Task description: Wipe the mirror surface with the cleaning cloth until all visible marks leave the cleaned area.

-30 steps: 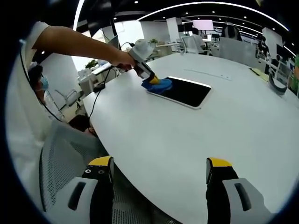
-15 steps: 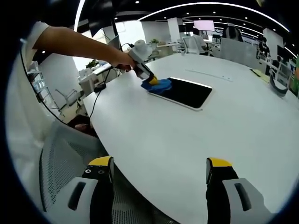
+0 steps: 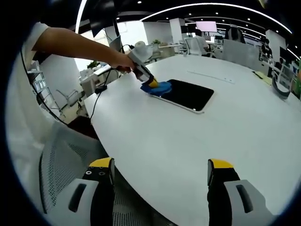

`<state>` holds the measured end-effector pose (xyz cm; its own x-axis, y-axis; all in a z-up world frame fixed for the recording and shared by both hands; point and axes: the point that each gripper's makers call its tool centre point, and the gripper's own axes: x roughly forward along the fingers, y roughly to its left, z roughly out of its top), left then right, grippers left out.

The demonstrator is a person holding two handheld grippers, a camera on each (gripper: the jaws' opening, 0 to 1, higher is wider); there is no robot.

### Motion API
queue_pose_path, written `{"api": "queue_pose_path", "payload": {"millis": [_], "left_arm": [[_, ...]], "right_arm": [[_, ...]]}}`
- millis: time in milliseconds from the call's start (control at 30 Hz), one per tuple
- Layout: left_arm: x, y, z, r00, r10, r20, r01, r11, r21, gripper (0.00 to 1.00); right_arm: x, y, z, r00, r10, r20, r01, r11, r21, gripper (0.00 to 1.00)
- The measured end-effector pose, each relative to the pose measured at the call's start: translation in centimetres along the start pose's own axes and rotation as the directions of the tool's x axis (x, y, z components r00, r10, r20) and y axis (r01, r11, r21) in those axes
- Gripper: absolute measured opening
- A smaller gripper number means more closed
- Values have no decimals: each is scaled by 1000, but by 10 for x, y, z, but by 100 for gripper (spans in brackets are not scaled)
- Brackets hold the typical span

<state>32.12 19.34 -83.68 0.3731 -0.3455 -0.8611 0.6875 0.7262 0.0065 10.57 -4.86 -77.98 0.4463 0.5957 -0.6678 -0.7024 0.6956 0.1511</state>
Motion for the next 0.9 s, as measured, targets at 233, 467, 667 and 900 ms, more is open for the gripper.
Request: {"api": "queue_pose_path", "payload": {"millis": [233, 467, 667, 900], "left_arm": [[-1, -2, -2, 1000, 2, -1, -2, 1000, -3, 6], [-2, -3, -3, 1000, -1, -4, 1, 1000, -5, 6], [-3, -5, -5, 1000, -3, -5, 3, 1000, -13, 6], [-4, -9, -7, 1000, -10, -9, 10, 1000, -15, 6]], "right_arm": [[0, 0, -2, 1000, 1, 1, -1, 1000, 0, 80], [-1, 0, -4, 1000, 4, 1, -4, 1000, 1, 80], [-2, 0, -5, 1000, 7, 2, -7, 1000, 3, 80], [-1, 2, -5, 1000, 15, 2, -15, 1000, 2, 80]]}}
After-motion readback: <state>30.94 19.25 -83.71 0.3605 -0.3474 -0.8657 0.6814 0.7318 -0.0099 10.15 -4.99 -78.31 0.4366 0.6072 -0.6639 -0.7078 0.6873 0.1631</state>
